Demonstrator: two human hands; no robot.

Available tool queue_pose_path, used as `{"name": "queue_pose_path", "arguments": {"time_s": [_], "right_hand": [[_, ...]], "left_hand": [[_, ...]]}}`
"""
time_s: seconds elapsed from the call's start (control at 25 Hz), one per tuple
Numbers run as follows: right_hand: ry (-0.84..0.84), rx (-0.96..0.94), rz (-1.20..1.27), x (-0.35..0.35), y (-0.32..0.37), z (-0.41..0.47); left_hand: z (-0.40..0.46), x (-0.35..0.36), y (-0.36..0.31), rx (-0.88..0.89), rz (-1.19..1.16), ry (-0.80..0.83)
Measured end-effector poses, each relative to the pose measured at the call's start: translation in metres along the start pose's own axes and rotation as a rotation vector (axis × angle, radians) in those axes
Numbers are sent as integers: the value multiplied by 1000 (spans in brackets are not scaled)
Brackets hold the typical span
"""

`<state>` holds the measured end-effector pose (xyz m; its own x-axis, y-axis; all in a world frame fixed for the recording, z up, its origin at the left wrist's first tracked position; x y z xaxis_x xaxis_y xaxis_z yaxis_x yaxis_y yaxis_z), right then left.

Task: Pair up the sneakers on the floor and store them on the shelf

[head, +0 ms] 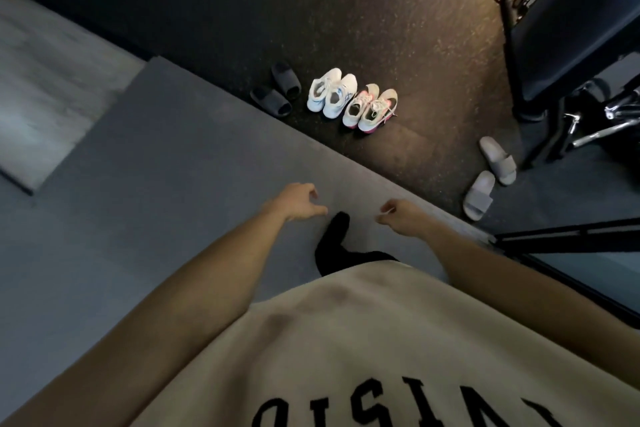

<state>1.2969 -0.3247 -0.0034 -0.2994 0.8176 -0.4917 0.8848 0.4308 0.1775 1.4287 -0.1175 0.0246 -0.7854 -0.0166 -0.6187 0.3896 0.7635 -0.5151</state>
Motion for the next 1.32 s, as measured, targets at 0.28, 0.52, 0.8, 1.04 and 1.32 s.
{"name": "queue_pose_path", "arguments": {"time_s": [0.28, 0.52, 0.8, 1.04, 1.32], "right_hand": [[13, 10, -9, -92, 102, 59], [-21, 29, 33, -160, 165, 121], [24, 252, 169, -240, 219, 196], [82, 372, 267, -271, 237, 322], [-13, 321, 253, -223, 226, 550]], "left_hand": [[106, -119, 8, 17, 45, 50], [218, -209, 6, 73, 129, 130], [362, -296, -11, 164, 269, 267], [499, -282, 2, 164, 309, 415], [695, -163, 84, 155, 384, 437]]}}
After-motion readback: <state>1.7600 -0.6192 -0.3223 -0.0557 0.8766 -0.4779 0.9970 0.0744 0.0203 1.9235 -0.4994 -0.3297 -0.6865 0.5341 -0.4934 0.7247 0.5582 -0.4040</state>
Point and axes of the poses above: each hand's wrist, its own z-axis towards the middle knuckle, its own x-axis out of the palm, y = z × x, the point moved 2 cm from there along z, towards the middle knuckle, and after that the axes turned 14 degrees about x, right-handed, at the moved point
